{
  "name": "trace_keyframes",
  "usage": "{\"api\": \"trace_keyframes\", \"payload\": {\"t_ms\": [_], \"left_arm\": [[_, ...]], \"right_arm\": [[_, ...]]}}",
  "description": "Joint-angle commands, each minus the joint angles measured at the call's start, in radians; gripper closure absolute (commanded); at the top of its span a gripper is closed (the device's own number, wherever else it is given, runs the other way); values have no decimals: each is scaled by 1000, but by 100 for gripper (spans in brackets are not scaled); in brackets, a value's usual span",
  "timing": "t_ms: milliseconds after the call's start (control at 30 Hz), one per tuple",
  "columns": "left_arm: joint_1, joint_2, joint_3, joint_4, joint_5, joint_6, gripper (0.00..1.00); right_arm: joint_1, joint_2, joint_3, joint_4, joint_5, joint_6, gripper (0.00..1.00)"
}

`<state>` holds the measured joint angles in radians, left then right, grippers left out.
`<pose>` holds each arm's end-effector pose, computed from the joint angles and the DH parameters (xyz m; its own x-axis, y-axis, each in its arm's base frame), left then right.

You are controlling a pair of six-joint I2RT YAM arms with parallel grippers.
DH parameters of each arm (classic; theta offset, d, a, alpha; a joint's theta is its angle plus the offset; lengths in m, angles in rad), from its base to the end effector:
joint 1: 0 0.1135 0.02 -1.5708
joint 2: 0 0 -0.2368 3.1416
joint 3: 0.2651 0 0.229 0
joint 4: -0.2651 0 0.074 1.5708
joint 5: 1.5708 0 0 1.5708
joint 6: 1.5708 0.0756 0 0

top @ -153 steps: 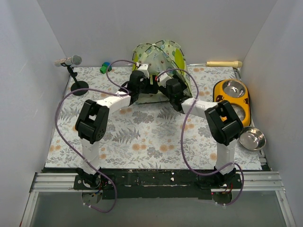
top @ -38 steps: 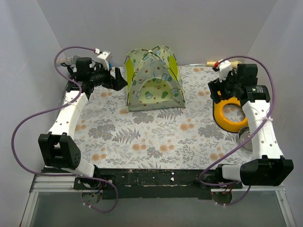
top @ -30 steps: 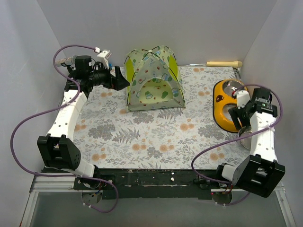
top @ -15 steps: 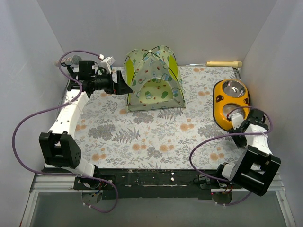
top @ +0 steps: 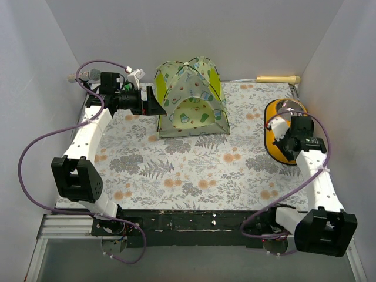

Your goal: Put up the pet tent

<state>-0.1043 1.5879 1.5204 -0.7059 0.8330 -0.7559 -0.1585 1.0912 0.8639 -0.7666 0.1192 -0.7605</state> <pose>0.3303 -0.0908 0.3080 -0.9148 -0.3682 -0.1661 -0.0424 0.4966 -0.8670 0.2167 -0.0437 0.2073 -0.7518 -0.5729 -0.3265 -0.4105 0.7941 -0.4482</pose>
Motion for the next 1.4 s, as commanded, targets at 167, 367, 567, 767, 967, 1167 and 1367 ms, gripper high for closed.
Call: {"api": "trace_keyframes", "payload": {"t_ms": [167,367,567,767,967,1167,1367], "left_arm": [[-12,17,63,-46,14,29,2],[-12,35,99,-130,-14,111,2],[-12,78,178,-216,-38,170,2],[-12,93,193,-219,-60,178,2],[-12,103,199,-222,-95,139,2],[-12,171,300,-291,-216,70,2],[-11,302,550,-446,-406,59,2]], "right_arm": [[135,188,181,67,103,76,99],[148,375,248,160,148,78,99],[148,453,233,250,181,55,99],[148,469,253,219,189,61,32],[157,389,339,90,59,107,23],[206,312,461,4,-165,188,21],[203,251,595,44,-373,332,13]]}}
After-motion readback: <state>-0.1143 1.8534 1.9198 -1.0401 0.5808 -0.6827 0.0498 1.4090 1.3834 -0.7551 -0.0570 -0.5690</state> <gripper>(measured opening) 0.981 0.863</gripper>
